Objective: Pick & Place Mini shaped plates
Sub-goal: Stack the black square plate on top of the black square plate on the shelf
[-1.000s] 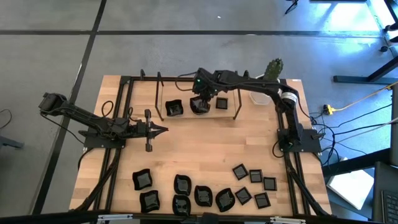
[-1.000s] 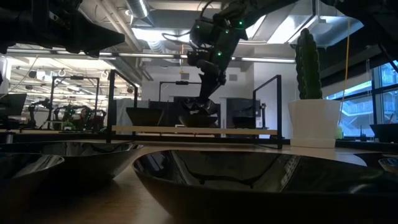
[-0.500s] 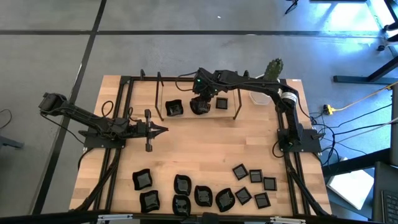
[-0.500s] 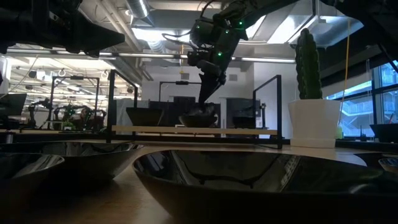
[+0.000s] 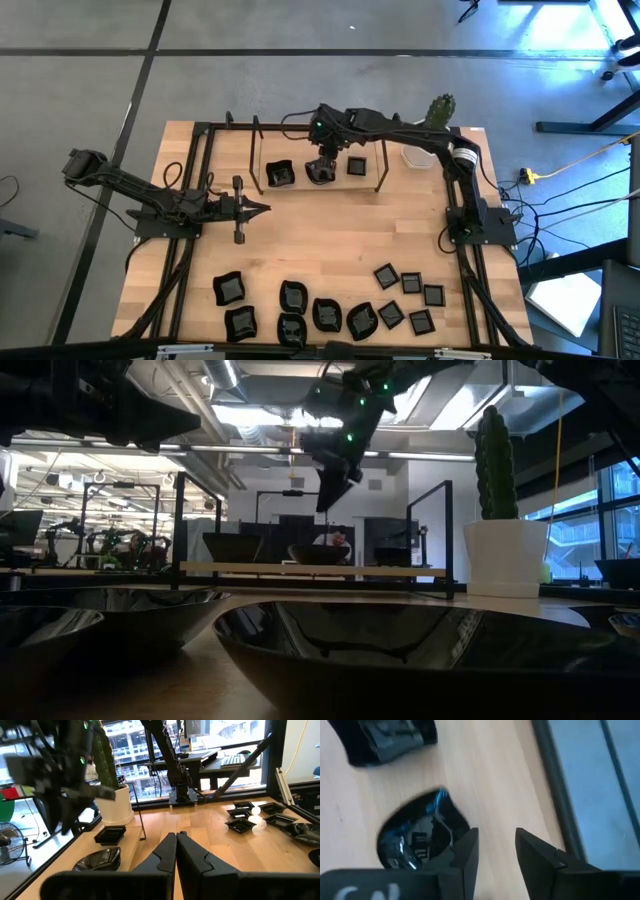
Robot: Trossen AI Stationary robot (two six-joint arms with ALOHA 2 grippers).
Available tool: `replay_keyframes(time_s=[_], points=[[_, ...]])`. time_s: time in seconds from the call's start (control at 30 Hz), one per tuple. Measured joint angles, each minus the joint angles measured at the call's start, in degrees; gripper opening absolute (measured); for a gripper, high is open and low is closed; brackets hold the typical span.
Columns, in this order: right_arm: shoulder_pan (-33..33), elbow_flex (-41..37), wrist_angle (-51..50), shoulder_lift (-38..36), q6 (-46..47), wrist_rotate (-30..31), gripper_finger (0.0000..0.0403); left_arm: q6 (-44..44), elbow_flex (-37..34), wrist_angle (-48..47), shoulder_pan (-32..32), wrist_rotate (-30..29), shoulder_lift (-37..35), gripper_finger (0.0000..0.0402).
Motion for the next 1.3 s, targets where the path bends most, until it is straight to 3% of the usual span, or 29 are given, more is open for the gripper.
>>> replay_keyframes(time_s=[0.17,0.4,0.57,0.7,0.87,1.0,1.17,1.3], points=[[4.69,2.64,4.23,-3.99,-2.77,-1.51,0.0111,0.00,0.00,-0.70,0.00,0.00,0.01,0.0002],[21.26,2.84,9.61,-16.64,-9.27,-1.04,0.0019,0.00,0.00,-0.81,-0.02,0.00,0.02,0.0007],[33.34,2.68,6.05,-26.78,-8.45,9.29,0.0013,-0.54,0.00,-0.79,-0.01,0.18,0.01,0.0005],[40.69,-1.70,3.81,-36.04,-5.01,16.43,0.0006,-1.38,0.00,-0.79,0.00,0.46,0.00,0.0004],[46.68,-17.93,6.93,-49.36,-0.32,19.64,0.0007,-1.49,0.00,-0.78,-0.01,0.44,0.02,0.0008],[48.16,-36.99,18.61,-60.36,0.33,20.55,0.0005,-1.49,0.00,-0.77,-0.01,-0.51,0.01,0.0005],[48.20,-60.10,41.98,-71.55,-2.54,14.95,0.0006,-1.49,0.00,-0.75,-0.02,-1.01,0.02,0.0006],[48.20,-73.96,58.73,-76.26,-3.82,7.63,0.0009,-1.49,0.00,-0.75,-0.02,-1.03,0.00,0.0008]])
